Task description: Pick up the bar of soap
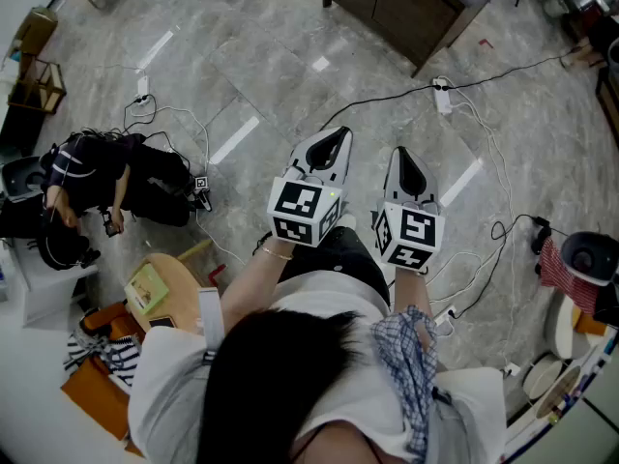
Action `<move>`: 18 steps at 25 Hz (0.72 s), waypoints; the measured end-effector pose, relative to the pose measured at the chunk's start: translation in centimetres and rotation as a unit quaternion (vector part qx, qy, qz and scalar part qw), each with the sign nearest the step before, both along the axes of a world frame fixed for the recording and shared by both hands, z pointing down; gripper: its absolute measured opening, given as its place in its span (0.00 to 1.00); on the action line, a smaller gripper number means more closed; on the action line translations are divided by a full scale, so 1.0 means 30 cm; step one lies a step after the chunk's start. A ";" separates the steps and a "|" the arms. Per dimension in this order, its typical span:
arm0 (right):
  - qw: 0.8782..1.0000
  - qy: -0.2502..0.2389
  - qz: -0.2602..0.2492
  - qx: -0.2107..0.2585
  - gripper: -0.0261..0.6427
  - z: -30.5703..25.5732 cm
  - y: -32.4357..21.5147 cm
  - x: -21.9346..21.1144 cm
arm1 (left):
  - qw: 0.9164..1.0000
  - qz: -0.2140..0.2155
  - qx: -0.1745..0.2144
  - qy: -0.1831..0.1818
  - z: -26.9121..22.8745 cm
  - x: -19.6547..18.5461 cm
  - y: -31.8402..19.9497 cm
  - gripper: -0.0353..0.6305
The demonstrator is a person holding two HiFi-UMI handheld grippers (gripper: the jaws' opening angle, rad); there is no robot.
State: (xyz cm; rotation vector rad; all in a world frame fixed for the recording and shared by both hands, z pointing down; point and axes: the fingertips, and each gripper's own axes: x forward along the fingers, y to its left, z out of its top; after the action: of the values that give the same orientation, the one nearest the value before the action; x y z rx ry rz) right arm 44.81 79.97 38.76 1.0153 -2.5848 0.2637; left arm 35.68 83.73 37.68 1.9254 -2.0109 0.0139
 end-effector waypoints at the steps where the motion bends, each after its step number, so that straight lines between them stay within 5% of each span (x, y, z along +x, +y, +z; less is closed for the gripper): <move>1: 1.000 -0.001 0.000 0.000 0.06 0.002 -0.004 0.002 | 1.000 0.000 -0.001 0.001 0.003 0.003 -0.004 0.07; 18: 1.000 -0.015 -0.012 0.000 0.06 0.004 -0.063 0.057 | 1.000 -0.003 -0.008 0.003 0.026 0.069 -0.067 0.07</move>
State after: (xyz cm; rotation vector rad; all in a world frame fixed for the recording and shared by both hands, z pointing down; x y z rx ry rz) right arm 46.53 78.07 38.88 0.9872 -2.6218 0.2737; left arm 37.76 81.72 38.47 1.9087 -2.0060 0.0228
